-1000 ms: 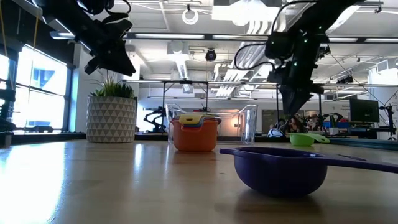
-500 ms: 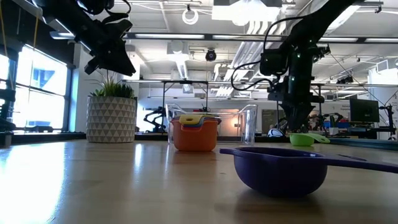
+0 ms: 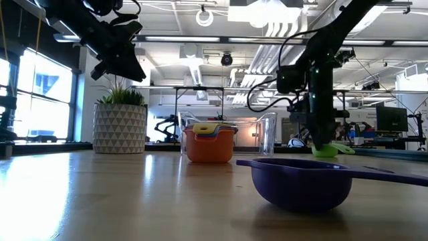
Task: Nest measuring cups in basket
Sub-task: Stack the green measuring cup on top of the yellow measuring cup
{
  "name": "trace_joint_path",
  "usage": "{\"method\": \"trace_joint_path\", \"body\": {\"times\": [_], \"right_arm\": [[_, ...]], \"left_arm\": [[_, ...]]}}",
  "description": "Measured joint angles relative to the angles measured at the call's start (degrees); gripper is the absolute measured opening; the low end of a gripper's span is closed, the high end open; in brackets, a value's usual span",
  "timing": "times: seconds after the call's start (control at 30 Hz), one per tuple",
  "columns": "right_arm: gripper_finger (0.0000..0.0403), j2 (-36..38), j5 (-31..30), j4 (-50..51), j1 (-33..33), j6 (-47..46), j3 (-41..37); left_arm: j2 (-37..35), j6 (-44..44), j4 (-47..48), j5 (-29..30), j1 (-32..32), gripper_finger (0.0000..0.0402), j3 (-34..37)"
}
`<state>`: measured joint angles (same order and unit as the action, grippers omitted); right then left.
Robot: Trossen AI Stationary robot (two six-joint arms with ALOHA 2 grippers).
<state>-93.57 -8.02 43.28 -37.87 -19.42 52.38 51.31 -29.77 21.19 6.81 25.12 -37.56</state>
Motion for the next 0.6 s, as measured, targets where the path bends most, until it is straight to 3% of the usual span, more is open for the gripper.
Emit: {"method": "trace_joint_path", "body": {"times": [0.2,0.6], "right_arm": [[0.0010,0.17,-0.15,0.87,1.00,-1.46,0.04],[0.0005,0.25,1.48,14.36,9.44,-12.66,9.02]], "left_arm": [[0.00,0.01,0.00,0.00,-0.02,0.0060,0.00],[0.00,0.01,0.02,-0.02,-0.02,0.0060,0.00]]}}
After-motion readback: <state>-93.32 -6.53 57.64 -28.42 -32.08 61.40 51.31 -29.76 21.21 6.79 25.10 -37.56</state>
